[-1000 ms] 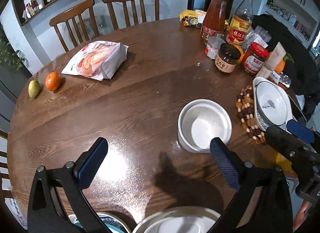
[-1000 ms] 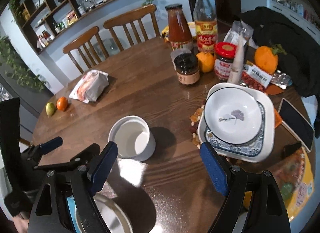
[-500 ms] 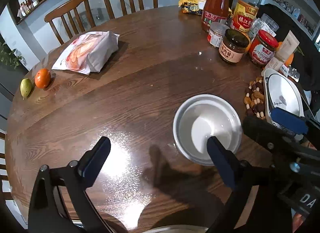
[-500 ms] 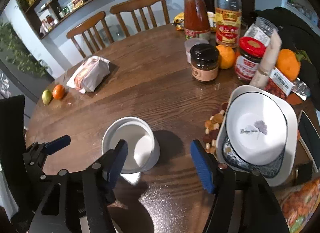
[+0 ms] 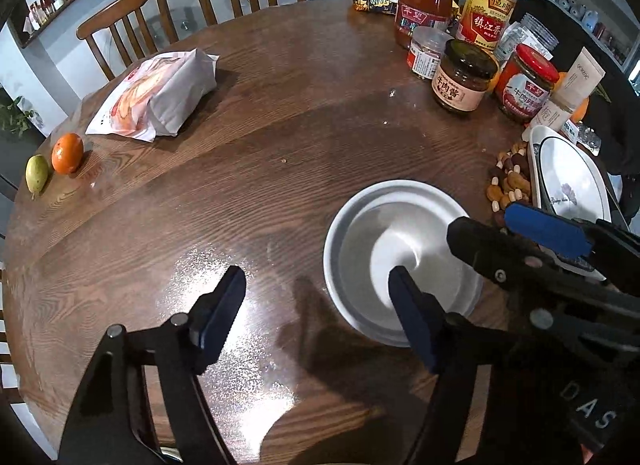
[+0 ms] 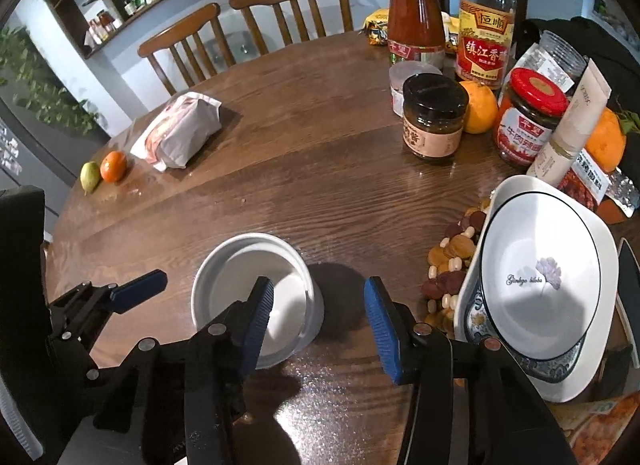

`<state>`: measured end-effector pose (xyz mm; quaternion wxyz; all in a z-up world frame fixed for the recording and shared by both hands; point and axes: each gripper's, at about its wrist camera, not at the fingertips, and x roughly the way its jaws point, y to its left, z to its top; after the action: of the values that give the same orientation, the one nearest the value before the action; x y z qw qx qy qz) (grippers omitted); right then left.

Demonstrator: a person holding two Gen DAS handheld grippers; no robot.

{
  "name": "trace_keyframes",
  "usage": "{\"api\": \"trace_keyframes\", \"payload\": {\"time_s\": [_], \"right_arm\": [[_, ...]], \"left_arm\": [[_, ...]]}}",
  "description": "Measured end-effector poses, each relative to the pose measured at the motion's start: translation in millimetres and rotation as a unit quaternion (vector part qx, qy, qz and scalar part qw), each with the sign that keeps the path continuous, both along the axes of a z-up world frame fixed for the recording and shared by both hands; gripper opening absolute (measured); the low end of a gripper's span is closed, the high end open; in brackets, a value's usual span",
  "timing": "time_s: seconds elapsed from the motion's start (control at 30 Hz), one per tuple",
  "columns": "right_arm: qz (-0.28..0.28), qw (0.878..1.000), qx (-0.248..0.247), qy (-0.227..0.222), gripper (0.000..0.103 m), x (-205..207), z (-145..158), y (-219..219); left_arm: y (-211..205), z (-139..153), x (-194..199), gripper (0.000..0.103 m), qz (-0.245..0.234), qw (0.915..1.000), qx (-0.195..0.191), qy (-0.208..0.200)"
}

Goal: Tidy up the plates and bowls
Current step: 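Move both open tools toward the white ramekin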

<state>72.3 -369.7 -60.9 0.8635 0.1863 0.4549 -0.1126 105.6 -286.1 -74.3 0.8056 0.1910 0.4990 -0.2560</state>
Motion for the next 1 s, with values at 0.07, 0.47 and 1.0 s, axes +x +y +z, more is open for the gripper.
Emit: {"api": "trace_keyframes", "payload": {"time_s": [0.07, 0.47, 1.0], "right_arm": [[0.002, 1.000, 0.000, 0.000, 0.050, 1, -1, 0], [0.004, 1.000, 0.019, 0.010, 0.042, 7, -11, -3], [0.012, 0.999, 0.028, 0.024, 0.033, 15, -22, 2]], "left_arm": [[-1, -1, 1, 0.071, 0.001, 1.0000, -0.001, 0.001], [-4, -5, 4, 0.056, -0.003, 0.9999, -0.006, 0.013], [-8, -14, 8, 0.034, -0.014, 0.9993, -0.011, 0.033]]}}
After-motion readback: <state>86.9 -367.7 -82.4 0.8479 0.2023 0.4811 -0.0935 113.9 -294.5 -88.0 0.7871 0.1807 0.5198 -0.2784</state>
